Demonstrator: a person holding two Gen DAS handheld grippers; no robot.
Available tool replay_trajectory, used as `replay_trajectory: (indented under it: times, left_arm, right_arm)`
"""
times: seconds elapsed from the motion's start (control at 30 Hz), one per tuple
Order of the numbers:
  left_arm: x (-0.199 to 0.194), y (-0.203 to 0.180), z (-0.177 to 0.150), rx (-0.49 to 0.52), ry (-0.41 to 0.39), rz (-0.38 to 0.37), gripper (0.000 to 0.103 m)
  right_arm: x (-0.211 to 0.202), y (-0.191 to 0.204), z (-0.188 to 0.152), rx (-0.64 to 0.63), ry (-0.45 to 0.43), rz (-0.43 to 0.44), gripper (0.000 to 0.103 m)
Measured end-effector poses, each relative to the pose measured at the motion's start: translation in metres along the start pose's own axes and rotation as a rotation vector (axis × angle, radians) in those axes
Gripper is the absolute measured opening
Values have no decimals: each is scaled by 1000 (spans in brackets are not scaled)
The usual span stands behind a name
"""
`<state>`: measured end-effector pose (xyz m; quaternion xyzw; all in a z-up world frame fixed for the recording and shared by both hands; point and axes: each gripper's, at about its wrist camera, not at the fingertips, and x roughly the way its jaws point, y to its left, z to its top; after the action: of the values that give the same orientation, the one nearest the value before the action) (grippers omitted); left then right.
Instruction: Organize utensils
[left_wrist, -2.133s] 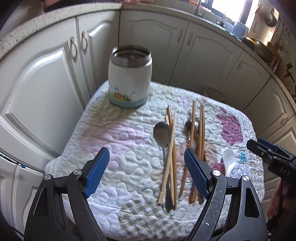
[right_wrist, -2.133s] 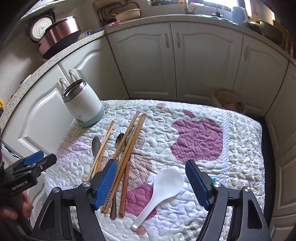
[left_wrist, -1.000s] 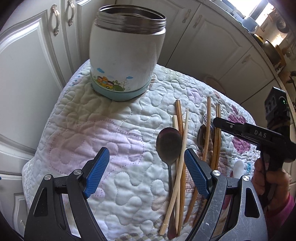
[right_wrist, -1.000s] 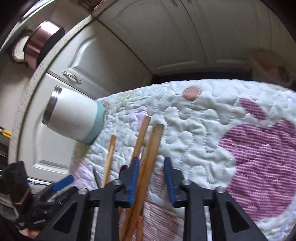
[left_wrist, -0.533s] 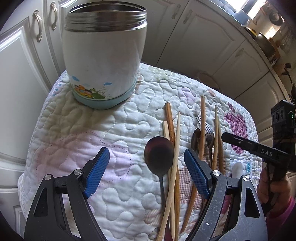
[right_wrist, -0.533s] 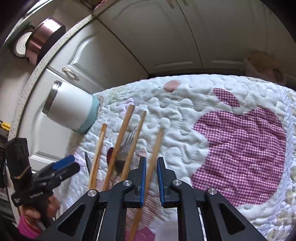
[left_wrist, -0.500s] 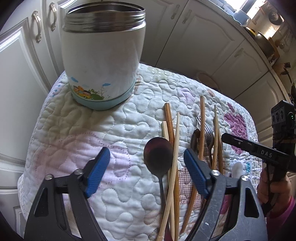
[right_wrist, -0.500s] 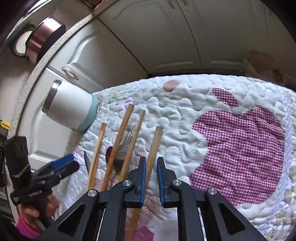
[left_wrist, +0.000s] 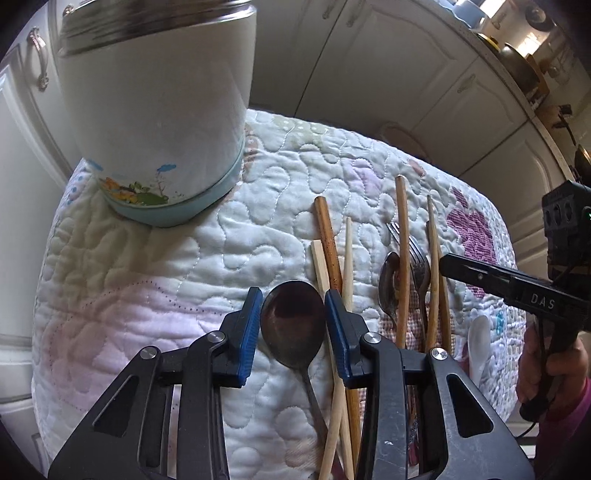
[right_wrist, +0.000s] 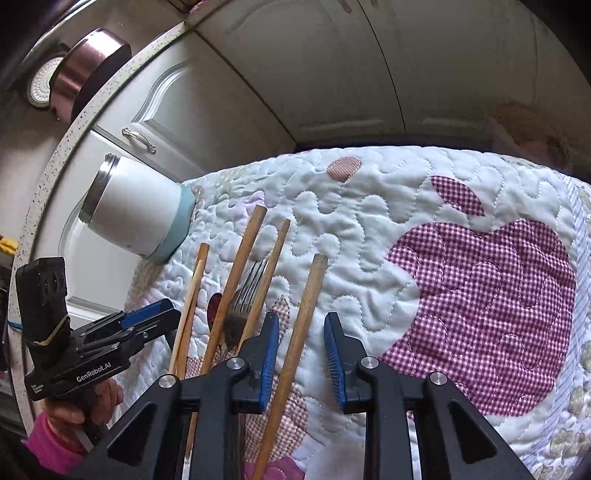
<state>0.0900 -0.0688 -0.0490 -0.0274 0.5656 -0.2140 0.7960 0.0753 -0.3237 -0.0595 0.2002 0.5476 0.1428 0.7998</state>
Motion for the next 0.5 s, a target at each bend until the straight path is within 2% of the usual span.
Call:
replay_trajectory:
  times: [0.07, 0.1, 0.13, 0.3, 0.47, 0.5]
  left_arm:
    - [0, 0, 0, 1, -2, -4, 30]
    - [-1, 1, 0, 0, -8, 6, 9]
    - [-4, 4, 1, -6, -18, -1, 5]
    - [-12, 20, -1, -19, -4, 28, 3]
    - [-15, 23, -6, -45, 13, -17, 3]
    - [-16, 23, -7, -49, 17, -23, 7]
  right_arm:
    - [1, 1, 1, -1, -1, -1, 24]
    - [1, 1, 1, -3, 1, -2, 24]
    - [1, 2, 1, -9, 2, -7, 24]
    - [7, 8, 5, -28, -3, -20, 24]
    - [11, 14, 6, -33, -1, -25, 24]
    - [11, 13, 6, -33, 0, -24, 24]
